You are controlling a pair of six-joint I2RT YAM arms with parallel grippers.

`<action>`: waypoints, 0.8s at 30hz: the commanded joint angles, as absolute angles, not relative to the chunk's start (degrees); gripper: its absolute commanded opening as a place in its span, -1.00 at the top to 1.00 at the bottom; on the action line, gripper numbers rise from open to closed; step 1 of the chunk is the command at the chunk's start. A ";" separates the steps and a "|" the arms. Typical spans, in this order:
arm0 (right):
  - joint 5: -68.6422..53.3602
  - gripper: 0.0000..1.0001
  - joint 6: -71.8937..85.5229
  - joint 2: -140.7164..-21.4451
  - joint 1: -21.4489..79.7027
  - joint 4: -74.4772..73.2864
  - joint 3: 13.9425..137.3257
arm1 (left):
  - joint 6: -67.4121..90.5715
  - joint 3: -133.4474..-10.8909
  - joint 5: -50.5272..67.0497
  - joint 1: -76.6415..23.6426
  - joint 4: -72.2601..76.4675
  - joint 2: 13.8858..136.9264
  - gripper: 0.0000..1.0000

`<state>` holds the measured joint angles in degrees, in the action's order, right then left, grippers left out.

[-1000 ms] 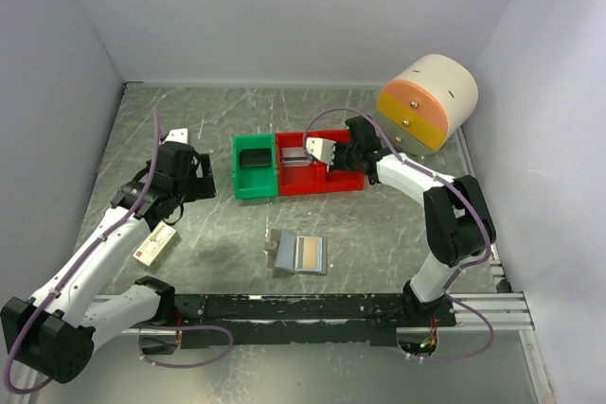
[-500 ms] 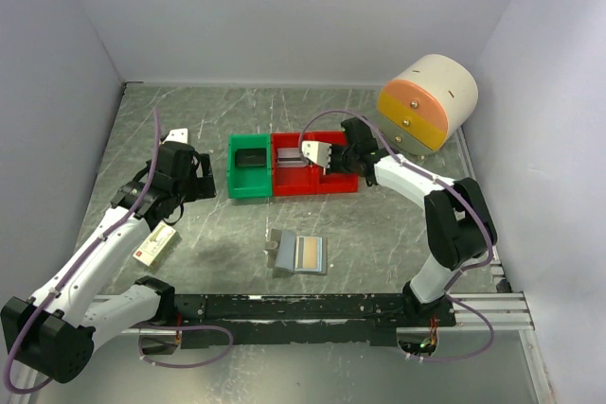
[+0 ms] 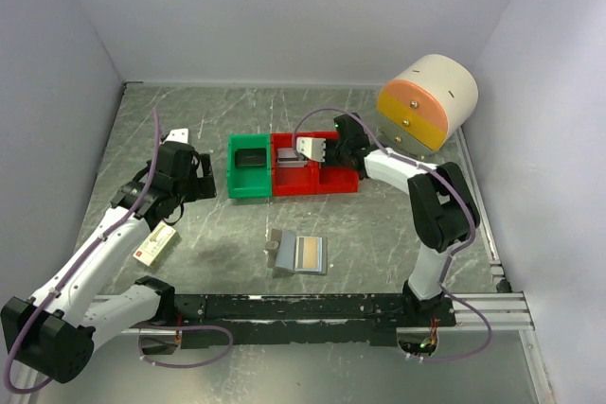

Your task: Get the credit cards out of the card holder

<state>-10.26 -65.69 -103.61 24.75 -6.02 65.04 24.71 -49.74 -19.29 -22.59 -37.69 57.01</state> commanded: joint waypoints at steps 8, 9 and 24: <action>-6.36 1.00 -68.17 -108.26 24.62 0.27 66.63 | 23.91 -49.47 -18.91 -22.20 -36.21 57.27 -0.96; -5.83 1.00 -68.27 -108.54 24.69 0.42 66.67 | 23.91 -49.48 -18.97 -22.19 -36.21 57.22 -0.96; -3.03 0.79 -67.50 -110.01 25.39 3.31 64.56 | 23.91 -49.57 -19.30 -22.15 -36.30 57.10 -0.95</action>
